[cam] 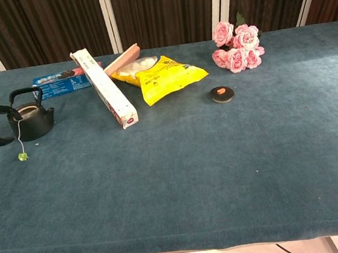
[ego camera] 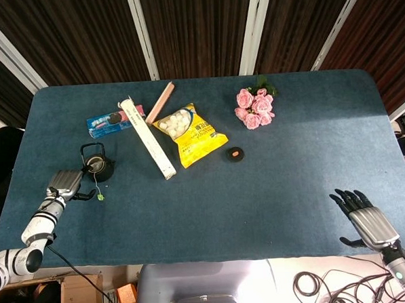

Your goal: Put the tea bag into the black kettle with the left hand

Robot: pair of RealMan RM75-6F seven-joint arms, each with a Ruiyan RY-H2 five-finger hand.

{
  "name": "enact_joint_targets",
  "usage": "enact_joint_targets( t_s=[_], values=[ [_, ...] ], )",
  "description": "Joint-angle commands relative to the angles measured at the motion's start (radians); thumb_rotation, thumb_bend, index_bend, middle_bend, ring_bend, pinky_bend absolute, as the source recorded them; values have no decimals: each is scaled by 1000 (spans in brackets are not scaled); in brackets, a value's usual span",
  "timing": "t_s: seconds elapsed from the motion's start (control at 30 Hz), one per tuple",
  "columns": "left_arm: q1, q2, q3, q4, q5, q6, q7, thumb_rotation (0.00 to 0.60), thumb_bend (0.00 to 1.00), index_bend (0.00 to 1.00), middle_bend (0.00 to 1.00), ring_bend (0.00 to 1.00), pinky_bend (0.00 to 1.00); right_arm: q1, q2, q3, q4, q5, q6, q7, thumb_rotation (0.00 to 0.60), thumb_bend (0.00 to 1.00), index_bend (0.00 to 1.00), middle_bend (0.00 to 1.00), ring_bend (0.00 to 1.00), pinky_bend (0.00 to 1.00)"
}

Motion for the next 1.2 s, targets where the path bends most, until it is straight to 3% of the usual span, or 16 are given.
enact_joint_targets(
  t_s=[0.03,0.33,0.43,0.63,0.73,0.8,0.83,0.9,0.97,1.07,1.2],
  values=[
    [-8,-8,4,12,-9,-16,9,369,349,214,975,929,1000,0,0,0,0,0,-1,-1,600,108,0,0,0,0],
    [-14,-10,-1,16,-28,-13,12,367,355,226,975,929,1000,1,-2,0,4,4,-6,0,600,106,0,0,0,0],
    [7,5,-26,-20,29,58,-42,374,356,188,959,925,1000,1,-2,0,2,4,-5,-1,600,107,0,0,0,0],
    [75,111,-46,-163,190,234,-150,458,333,70,915,910,994,-2,2,-1,-5,-1,3,-1,600,107,0,0,0,0],
    [140,198,-35,-282,261,356,-173,472,291,25,787,852,959,-5,5,-2,-10,-5,10,-3,600,107,0,0,0,0],
    [209,246,-14,-359,319,473,-190,487,269,17,603,733,893,-9,9,-2,-19,-6,18,-7,600,107,0,0,0,0],
    [243,259,-1,-386,350,529,-202,499,260,13,479,614,822,-11,11,-2,-26,-5,22,-10,600,107,0,0,0,0],
    [328,266,34,-417,432,670,-240,531,248,7,297,334,584,-20,18,0,-51,0,35,-27,600,107,0,0,0,0],
    [403,238,66,-396,500,797,-258,571,229,7,168,100,279,-30,22,4,-75,5,55,-53,600,107,0,0,0,0],
    [518,141,123,-311,587,965,-294,600,167,7,70,2,129,-60,11,19,-108,24,108,-93,600,107,0,0,0,0],
    [581,66,174,-234,603,976,-332,600,105,5,44,0,103,-79,-12,23,-107,30,134,-125,600,107,0,0,0,0]
  ],
)
